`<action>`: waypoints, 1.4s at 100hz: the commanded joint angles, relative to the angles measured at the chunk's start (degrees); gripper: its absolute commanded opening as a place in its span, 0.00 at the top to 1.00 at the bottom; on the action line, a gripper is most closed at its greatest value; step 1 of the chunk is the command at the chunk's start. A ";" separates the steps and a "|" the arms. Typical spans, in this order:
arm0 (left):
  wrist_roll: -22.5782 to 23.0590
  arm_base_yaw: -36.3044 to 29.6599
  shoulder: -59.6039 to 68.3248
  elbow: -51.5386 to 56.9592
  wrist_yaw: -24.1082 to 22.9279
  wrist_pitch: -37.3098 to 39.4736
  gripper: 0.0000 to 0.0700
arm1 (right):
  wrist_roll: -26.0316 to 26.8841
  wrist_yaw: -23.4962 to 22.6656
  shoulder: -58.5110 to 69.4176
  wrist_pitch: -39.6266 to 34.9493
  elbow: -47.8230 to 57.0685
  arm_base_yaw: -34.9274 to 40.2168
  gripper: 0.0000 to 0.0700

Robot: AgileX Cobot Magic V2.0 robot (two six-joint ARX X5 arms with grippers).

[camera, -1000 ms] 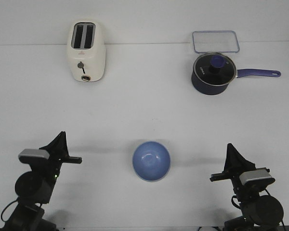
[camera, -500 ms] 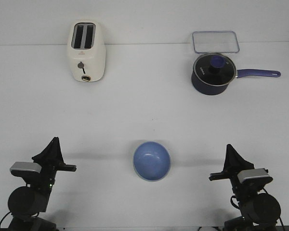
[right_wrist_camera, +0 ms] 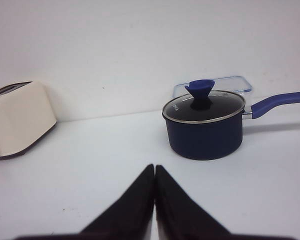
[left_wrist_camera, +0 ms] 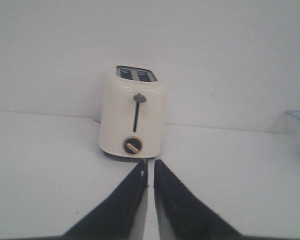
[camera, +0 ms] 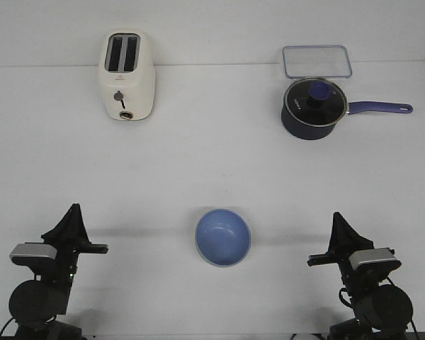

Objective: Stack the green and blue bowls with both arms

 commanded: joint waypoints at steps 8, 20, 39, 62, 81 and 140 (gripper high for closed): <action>1.79 6.36 -5.18 -6.43 11.08 0.07 0.98 | -0.20 0.22 -0.04 0.94 0.33 0.09 1.00; 1.86 10.49 -10.32 -11.61 16.20 -0.04 0.98 | -0.20 0.22 -0.04 1.01 0.33 0.09 1.00; 3.58 12.07 -12.66 -14.05 15.91 -1.88 0.98 | -0.20 0.22 -0.04 1.01 0.33 0.09 1.00; 6.14 12.70 -12.63 -14.03 15.78 -2.05 0.98 | -0.20 0.24 -0.04 1.03 0.33 0.09 1.00; 6.14 12.70 -12.63 -14.03 15.78 -2.05 0.98 | -0.20 0.22 -0.04 1.03 0.33 0.09 1.00; 6.14 12.70 -12.63 -14.03 15.78 -2.05 0.98 | -3.34 1.09 -0.04 0.98 0.33 0.02 1.00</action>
